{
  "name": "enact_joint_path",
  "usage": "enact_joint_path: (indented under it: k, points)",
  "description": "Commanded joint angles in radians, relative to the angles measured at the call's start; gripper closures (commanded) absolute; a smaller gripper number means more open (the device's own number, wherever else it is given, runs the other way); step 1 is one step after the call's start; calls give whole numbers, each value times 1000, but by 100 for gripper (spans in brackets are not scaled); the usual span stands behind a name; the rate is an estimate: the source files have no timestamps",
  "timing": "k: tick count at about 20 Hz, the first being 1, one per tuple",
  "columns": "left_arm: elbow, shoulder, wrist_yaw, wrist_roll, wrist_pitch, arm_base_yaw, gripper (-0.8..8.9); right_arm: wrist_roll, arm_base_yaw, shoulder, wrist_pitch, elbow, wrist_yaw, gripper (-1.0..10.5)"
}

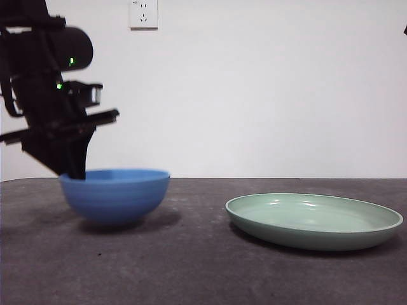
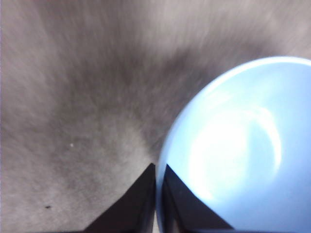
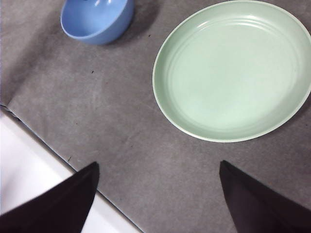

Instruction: Pick up the blue bowl, put it on the green plate, put it on desk

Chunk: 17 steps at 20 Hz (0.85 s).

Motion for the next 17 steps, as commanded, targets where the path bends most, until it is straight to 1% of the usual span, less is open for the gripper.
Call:
enact_joint_path:
  k: [1,3,5,9,11,17]
  points:
    - [64,-45,11,-18,-11,-30,804,7,3,8,10,18,1,550]
    - [105,-71,37,-35,-42,-68,804,7,3,8,11,18,1,550]
    - [146,-82,39,-41,-59,-126,804,8,3,8,11,18,1,550]
    - [201,-69,35,-64,-23,-254,803,16,3,8,11,18,1,550]
    - [220,-40,24,-91,6,-305,803,21,3,7,11,18,1,550]
    - [360,155,22,-109,24,-401,803,32,3,-8,10,18,0,550]
